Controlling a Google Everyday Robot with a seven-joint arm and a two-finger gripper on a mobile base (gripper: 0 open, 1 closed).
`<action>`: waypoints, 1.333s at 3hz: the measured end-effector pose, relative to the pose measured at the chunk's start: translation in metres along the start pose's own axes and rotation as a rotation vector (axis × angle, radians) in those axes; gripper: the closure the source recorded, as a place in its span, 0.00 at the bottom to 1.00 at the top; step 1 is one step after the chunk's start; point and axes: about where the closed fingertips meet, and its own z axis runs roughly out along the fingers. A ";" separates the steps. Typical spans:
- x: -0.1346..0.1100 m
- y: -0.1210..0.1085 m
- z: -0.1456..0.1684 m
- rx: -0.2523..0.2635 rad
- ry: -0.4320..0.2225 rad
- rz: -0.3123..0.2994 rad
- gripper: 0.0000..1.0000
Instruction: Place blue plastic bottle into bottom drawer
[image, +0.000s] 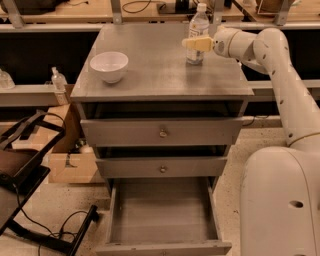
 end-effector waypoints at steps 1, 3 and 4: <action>-0.004 0.002 0.010 -0.003 -0.020 0.001 0.00; -0.003 0.004 0.013 -0.008 -0.019 0.002 0.16; -0.002 0.007 0.016 -0.012 -0.018 0.003 0.40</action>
Offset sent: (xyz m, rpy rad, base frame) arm 0.0268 0.0112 0.0112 0.0368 -0.0408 0.0045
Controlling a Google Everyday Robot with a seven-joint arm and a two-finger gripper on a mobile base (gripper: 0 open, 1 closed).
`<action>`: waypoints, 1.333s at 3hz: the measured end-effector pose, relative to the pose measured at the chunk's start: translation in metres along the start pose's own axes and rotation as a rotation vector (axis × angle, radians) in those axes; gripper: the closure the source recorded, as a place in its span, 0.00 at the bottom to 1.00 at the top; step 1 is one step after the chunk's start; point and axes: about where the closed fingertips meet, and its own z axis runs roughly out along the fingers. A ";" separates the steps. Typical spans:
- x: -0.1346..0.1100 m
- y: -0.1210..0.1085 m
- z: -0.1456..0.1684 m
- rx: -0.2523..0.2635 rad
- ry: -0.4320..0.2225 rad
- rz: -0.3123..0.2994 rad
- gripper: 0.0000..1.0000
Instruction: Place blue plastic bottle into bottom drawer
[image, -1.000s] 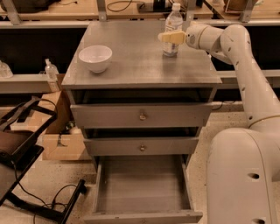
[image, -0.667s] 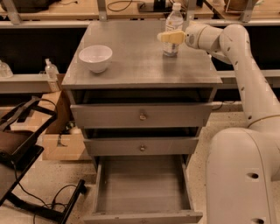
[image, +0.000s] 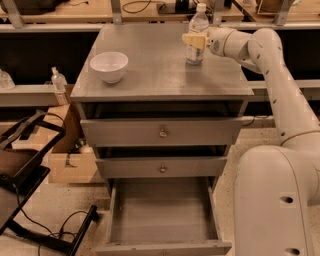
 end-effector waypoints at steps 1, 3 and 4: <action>0.001 0.003 0.003 -0.005 0.001 0.001 0.63; 0.003 0.007 0.009 -0.013 0.003 0.003 1.00; 0.003 0.007 0.009 -0.013 0.003 0.003 1.00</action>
Offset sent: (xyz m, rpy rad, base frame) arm 0.0008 0.0038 -0.0014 0.0004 0.0019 0.0045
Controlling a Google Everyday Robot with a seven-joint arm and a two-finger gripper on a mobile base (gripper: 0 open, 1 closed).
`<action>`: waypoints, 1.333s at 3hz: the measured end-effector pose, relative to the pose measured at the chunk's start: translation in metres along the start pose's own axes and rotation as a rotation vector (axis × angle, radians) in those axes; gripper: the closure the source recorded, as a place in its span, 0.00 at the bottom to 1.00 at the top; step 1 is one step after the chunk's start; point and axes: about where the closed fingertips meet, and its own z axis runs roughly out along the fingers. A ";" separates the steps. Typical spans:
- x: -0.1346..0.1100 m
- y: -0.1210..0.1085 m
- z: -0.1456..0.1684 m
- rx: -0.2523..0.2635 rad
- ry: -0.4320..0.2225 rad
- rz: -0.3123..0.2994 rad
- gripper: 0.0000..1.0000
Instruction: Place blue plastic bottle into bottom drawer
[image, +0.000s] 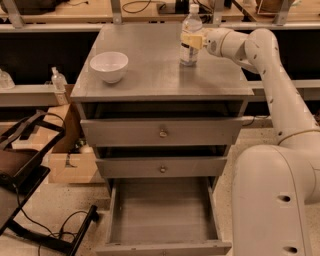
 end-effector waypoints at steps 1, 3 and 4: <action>-0.040 0.018 0.001 -0.031 -0.005 -0.083 1.00; -0.106 0.046 -0.050 -0.072 -0.013 -0.189 1.00; -0.104 0.056 -0.104 -0.085 -0.025 -0.177 1.00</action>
Offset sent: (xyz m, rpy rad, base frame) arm -0.0649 0.0217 0.1230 -0.1531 -0.1564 0.0897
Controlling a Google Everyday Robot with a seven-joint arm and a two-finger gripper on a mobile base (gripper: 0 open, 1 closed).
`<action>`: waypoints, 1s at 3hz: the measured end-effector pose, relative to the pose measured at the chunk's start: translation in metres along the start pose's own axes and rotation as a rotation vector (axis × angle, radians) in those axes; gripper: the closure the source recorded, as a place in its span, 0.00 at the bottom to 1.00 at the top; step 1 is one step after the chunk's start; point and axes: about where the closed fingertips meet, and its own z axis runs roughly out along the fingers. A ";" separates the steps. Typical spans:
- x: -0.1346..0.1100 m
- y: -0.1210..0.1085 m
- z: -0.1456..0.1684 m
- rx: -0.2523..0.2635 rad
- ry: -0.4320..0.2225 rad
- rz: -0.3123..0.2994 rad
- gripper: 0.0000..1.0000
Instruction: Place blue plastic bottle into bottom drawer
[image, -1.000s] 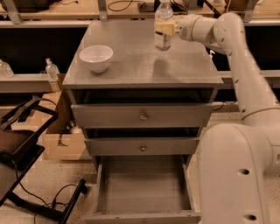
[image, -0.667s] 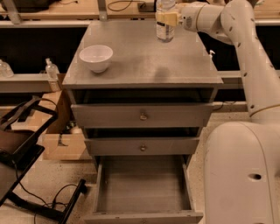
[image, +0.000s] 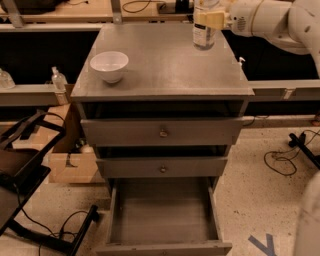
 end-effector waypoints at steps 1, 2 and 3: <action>0.007 0.016 -0.032 -0.013 -0.008 0.004 1.00; -0.003 0.046 -0.090 0.038 -0.026 -0.038 1.00; -0.008 0.071 -0.121 0.060 -0.036 -0.066 1.00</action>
Offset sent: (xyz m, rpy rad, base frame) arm -0.1496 -0.0496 -0.0125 -0.0194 -0.0574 -0.0779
